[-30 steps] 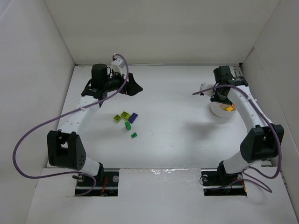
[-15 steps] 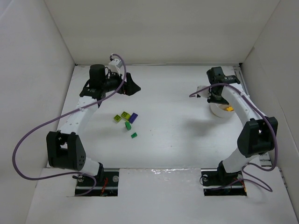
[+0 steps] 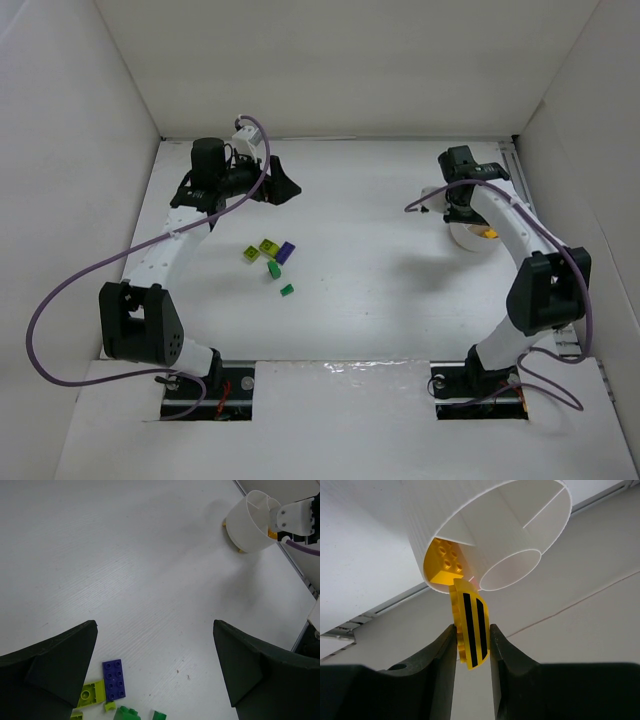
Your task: Sort the legos into containers by color
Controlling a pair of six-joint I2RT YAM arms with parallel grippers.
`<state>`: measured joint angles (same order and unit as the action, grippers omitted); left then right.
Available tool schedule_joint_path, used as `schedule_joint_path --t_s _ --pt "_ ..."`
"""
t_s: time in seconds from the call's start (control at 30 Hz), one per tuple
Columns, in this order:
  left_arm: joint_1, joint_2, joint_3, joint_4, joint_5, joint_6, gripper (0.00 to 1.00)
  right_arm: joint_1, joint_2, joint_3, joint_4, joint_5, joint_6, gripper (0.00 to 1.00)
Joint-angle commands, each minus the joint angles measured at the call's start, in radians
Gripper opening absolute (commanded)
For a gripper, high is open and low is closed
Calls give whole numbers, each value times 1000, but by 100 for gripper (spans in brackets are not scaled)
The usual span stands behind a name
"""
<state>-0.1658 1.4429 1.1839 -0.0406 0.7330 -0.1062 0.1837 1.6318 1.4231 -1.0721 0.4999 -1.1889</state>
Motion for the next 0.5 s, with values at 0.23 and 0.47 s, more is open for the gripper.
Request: schedule_joint_path --t_s 0.23,0.47 --pt "8 -49 -13 47 13 -4 100 11 28 -9 8 43 25 12" --pt "17 -49 -23 47 13 -4 100 30 28 -29 8 43 25 15"
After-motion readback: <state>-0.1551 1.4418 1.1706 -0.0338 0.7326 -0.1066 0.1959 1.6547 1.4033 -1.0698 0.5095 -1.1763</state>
